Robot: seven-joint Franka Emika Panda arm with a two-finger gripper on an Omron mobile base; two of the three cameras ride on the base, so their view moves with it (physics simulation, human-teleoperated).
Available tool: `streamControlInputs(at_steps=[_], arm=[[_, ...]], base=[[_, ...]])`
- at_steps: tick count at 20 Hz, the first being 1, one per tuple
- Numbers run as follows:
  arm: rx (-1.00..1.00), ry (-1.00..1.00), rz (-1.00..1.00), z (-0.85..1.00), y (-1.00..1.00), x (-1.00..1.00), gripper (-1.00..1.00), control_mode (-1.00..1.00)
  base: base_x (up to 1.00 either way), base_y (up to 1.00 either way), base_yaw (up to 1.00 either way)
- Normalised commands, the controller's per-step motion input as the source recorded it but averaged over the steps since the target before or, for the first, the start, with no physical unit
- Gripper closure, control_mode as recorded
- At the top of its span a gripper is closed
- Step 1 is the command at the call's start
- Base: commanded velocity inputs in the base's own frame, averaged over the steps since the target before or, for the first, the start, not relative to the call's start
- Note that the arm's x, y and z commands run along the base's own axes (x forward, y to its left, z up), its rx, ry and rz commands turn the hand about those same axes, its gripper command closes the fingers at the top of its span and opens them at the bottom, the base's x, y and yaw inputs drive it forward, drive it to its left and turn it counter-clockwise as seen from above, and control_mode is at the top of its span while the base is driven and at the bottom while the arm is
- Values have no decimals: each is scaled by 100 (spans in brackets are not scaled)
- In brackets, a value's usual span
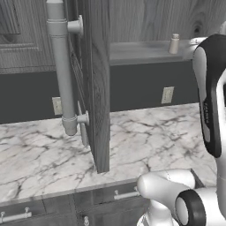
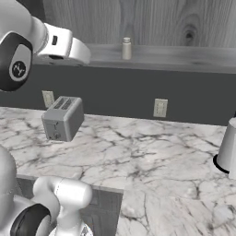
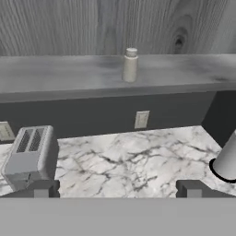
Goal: Retrieve the bottle and the shaker from the cabinet and place them next to the mixing bowl on the counter. Then add garlic from the fridge to the mixing bowl.
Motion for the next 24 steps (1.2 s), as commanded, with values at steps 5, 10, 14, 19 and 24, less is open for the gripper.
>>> streamControlInputs(at_steps=[5, 10, 14, 19, 24], arm=[[22, 0, -7, -2, -23, 56, -100, -100], [1, 0, 10, -1, -34, 42, -100, -100], [0, -7, 6, -7, -8, 9, -100, -100], [0, -8, 7, -45, -8, 19, -100, -100], [-1, 0, 4, -12, 0, 47, -100, -100]], base=[[0, 0, 0], [0, 0, 0], [0, 0, 0], [0, 0, 0], [0, 0, 0]])
